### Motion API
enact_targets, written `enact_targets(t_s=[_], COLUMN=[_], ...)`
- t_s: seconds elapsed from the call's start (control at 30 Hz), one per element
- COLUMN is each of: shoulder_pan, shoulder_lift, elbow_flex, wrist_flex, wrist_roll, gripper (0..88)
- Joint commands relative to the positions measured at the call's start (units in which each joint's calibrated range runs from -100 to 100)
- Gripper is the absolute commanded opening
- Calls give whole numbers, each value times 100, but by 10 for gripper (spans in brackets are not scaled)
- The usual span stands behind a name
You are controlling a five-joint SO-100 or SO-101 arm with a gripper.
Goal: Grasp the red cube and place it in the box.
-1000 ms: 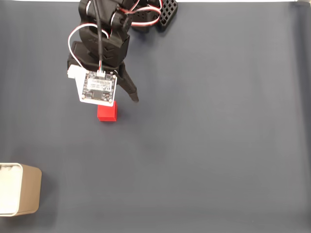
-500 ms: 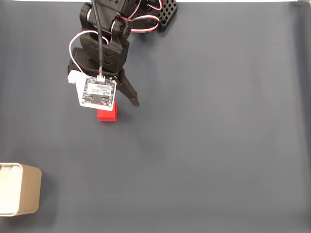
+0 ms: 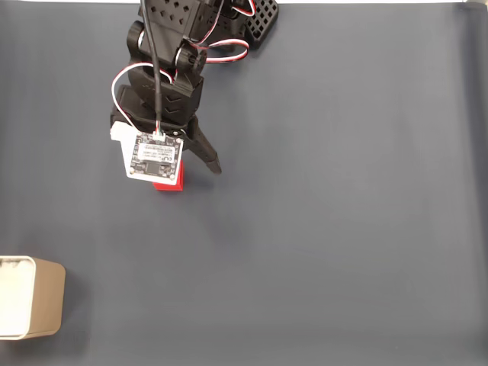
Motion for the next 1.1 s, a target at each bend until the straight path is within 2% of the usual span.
enact_targets(t_s=[0.0,1.07], shoulder_pan=[-101,-228], shoulder_lift=[36,607], elbow_flex=[-196,-616], wrist_flex=[-101,-167], wrist_roll=[-68,-117], gripper=[438,438])
